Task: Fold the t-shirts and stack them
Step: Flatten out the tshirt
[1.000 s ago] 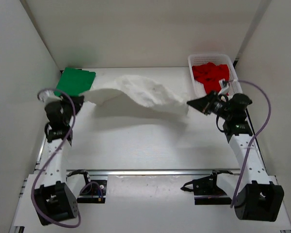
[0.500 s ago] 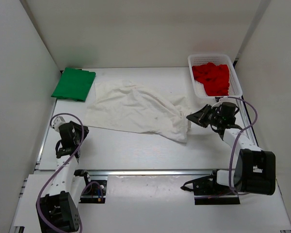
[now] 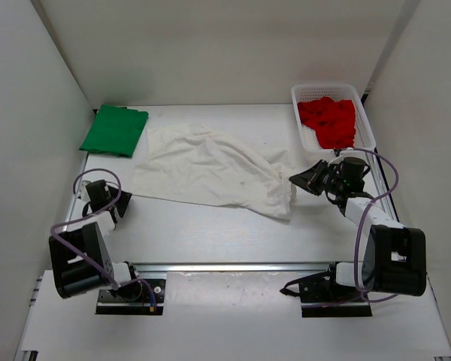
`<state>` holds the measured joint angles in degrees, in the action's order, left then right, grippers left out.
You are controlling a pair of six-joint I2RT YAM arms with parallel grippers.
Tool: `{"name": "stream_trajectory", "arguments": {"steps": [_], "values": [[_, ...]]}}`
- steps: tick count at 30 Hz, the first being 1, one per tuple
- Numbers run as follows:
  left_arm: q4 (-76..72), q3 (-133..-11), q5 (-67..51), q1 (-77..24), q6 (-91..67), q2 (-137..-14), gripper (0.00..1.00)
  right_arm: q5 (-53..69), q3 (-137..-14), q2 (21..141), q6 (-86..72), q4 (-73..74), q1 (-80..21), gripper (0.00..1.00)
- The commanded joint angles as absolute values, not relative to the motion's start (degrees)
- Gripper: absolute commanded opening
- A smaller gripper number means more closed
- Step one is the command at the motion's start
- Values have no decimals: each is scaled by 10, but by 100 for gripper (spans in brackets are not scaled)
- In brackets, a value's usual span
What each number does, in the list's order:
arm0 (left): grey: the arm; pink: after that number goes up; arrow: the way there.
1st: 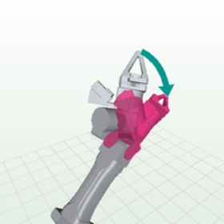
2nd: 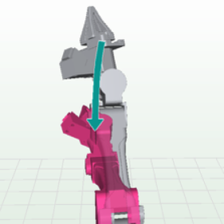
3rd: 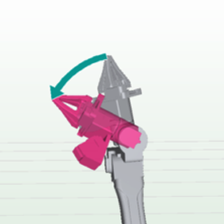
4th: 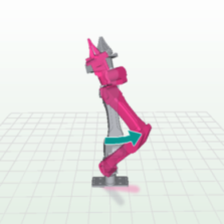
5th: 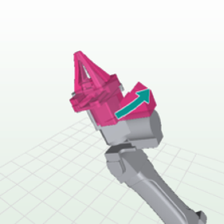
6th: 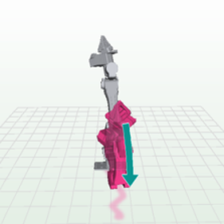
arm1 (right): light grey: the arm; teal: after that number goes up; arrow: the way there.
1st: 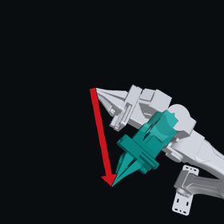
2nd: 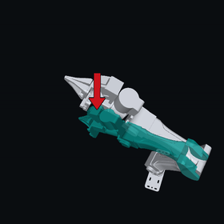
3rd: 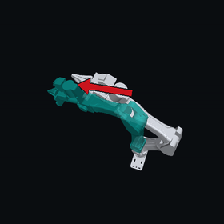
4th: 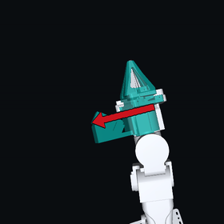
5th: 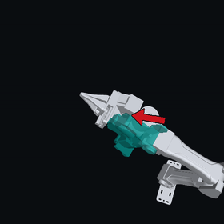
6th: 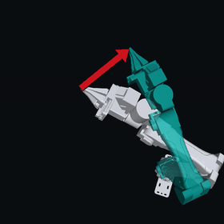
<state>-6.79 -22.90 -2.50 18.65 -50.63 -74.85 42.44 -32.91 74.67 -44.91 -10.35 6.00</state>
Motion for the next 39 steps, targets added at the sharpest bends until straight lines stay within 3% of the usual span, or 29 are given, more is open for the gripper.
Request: {"name": "stream_trajectory", "arguments": {"steps": [1, 8, 12, 13, 15, 17, 22, 24, 27, 31, 35, 39], "values": [[-80, -245, -38, 182, -514, -779, 57, 432, -328, 737, -455, -148, 52, 0], [-90, -279, -51, 166, -523, -852, 72, 440, -323, 736, -461, -163, 55, 0], [-81, -289, -36, 158, -520, -874, 74, 441, -323, 729, -464, -169, 52, 0], [-86, -294, -34, 156, -520, -878, 72, 440, -319, 729, -465, -171, 51, 0], [-89, -297, -37, 154, -526, -885, 59, 445, -318, 723, -469, -177, 45, 0], [-89, -297, -39, 154, -529, -890, 57, 446, -317, 725, -469, -177, 41, 0], [-101, -290, -47, 157, -534, -899, 41, 448, -314, 722, -473, -186, 38, 0], [-107, -294, -50, 159, -537, -901, 30, 445, -314, 716, -475, -185, 40, 0], [-117, -289, -57, 163, -535, -902, 20, 445, -311, 713, -472, -184, 41, 0], [-121, -301, -67, 174, -527, -904, 15, 442, -306, 708, -472, -178, 37, 0], [-117, -312, -69, 181, -512, -893, 0, 429, -306, 700, -472, -170, 35, 0], [-113, -315, -72, 171, -512, -868, 0, 410, -308, 693, -468, -145, 36, 0]]}}
